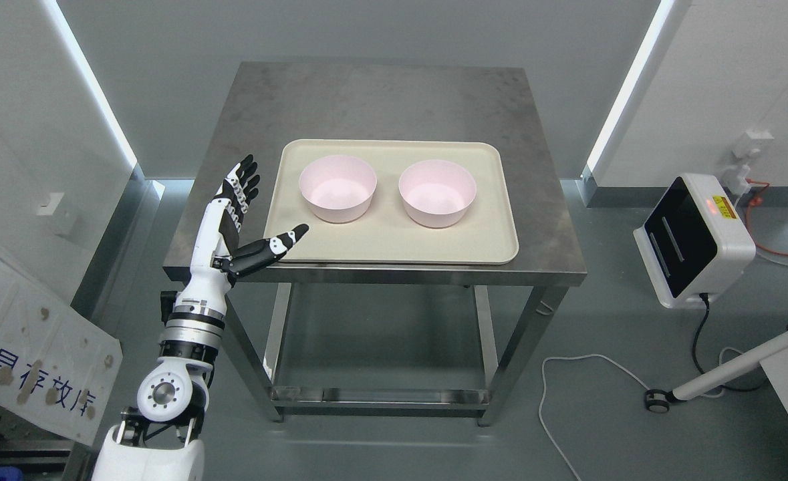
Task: Stack pink IKEA bowls on left shelf middle
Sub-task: 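Raise the left hand from beside the table toward the tray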
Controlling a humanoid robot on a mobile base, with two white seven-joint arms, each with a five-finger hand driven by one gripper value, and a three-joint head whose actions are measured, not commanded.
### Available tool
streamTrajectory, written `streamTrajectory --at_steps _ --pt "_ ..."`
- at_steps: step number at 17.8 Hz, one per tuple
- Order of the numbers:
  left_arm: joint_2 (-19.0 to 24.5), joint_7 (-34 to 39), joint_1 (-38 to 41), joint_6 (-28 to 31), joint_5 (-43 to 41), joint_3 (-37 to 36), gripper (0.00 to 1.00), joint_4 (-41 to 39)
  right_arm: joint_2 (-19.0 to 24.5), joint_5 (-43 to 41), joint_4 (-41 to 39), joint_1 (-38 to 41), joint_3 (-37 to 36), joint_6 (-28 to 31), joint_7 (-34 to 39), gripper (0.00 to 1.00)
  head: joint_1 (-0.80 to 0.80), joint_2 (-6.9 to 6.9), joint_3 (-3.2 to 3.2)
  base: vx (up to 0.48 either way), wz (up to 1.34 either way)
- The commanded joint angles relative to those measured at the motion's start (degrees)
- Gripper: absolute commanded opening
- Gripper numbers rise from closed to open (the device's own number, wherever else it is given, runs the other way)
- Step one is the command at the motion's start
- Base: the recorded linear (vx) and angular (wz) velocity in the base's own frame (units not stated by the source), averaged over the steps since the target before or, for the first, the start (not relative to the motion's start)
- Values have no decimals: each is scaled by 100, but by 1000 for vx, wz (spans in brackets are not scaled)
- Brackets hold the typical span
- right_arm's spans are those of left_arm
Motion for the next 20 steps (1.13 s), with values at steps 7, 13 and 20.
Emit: streamTrajectory --at_steps 7,13,20 --pt "99 30 17 -37 -334 527 100 40 -100 0 -193 9 -62 3 2 100 0 0 0 0 0" --pt "99 257 -88 67 -450 1325 100 445 -100 0 -193 9 -62 3 2 100 0 0 0 0 0" --pt "260 874 -264 877 -459 1452 100 480 -100 0 -193 9 -62 3 2 100 0 0 0 0 0"
